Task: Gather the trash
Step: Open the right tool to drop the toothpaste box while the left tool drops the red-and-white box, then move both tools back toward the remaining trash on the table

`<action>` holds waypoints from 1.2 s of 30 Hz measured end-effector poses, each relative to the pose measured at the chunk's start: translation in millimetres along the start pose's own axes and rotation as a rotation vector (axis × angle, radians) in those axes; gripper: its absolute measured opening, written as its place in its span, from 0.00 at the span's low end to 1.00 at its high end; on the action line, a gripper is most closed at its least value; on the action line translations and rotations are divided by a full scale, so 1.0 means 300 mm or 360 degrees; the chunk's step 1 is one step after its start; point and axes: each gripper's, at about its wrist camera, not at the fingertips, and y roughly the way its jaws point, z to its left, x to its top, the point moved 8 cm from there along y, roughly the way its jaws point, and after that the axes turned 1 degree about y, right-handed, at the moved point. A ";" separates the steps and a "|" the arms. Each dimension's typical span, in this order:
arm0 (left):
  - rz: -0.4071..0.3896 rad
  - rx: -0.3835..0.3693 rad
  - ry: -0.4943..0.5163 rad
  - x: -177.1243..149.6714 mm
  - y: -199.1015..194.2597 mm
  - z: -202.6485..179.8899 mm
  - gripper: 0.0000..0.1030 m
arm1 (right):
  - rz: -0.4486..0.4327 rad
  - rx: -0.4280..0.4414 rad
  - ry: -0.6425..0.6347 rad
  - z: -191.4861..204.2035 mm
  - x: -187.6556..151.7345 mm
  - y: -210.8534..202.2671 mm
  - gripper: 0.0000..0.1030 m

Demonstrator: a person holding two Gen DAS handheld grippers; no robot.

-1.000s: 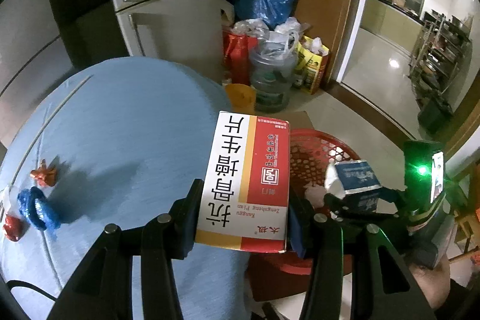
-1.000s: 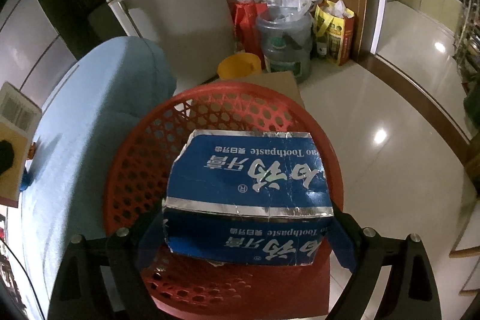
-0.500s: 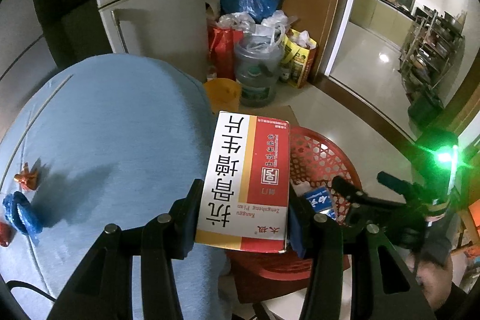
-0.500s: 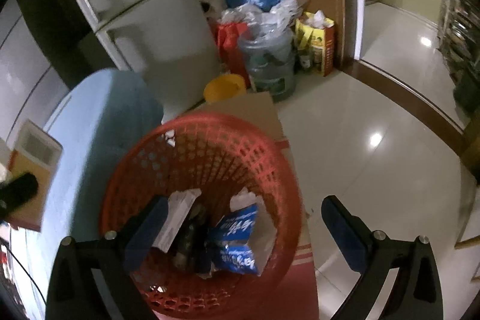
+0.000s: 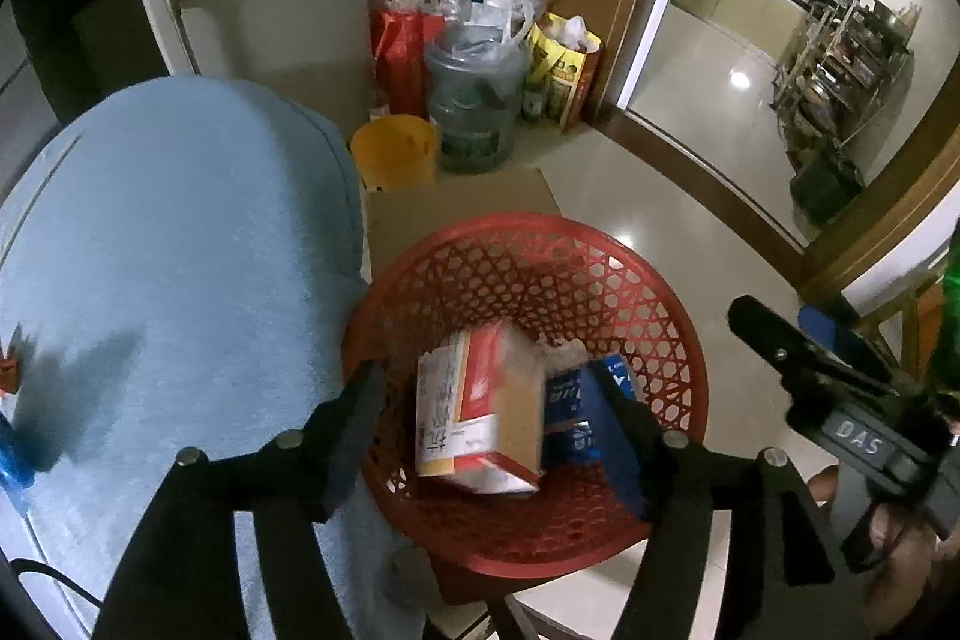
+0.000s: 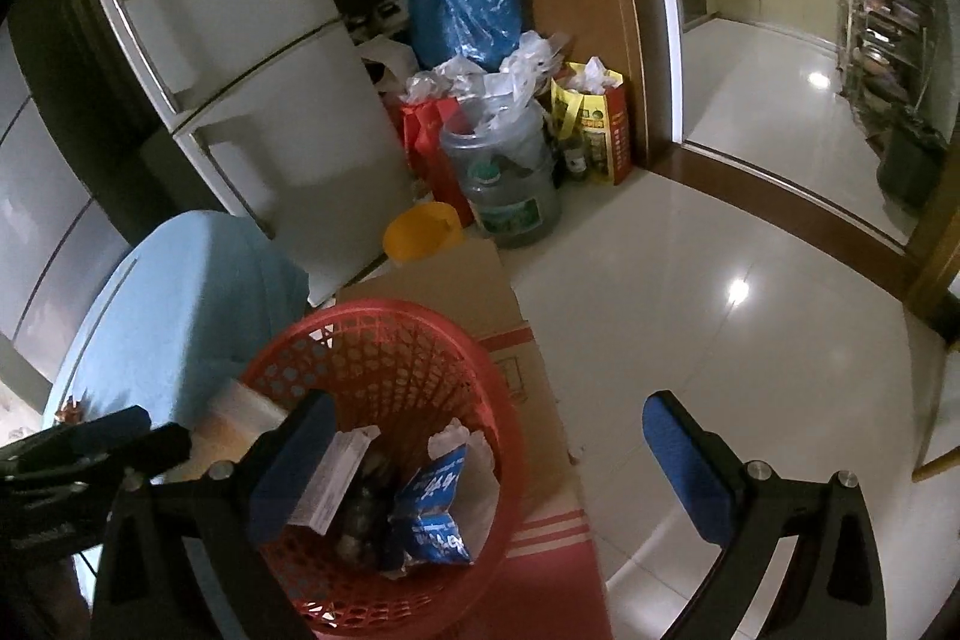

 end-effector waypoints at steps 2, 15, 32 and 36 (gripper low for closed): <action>-0.0004 -0.0011 -0.0012 -0.006 -0.005 0.009 0.67 | -0.0002 0.0000 -0.0003 0.005 -0.002 -0.004 1.00; -0.0101 0.0064 -0.0321 -0.119 -0.151 0.277 0.67 | 0.0011 0.0131 -0.0128 0.188 -0.023 -0.017 1.00; -0.0223 0.0374 -0.0888 -0.550 -0.432 0.821 0.67 | 0.0118 0.0582 -0.0689 0.870 -0.223 -0.087 1.00; -0.0257 0.0458 -0.1034 -0.657 -0.493 0.948 0.67 | 0.0110 0.0704 -0.0845 1.062 -0.270 -0.134 1.00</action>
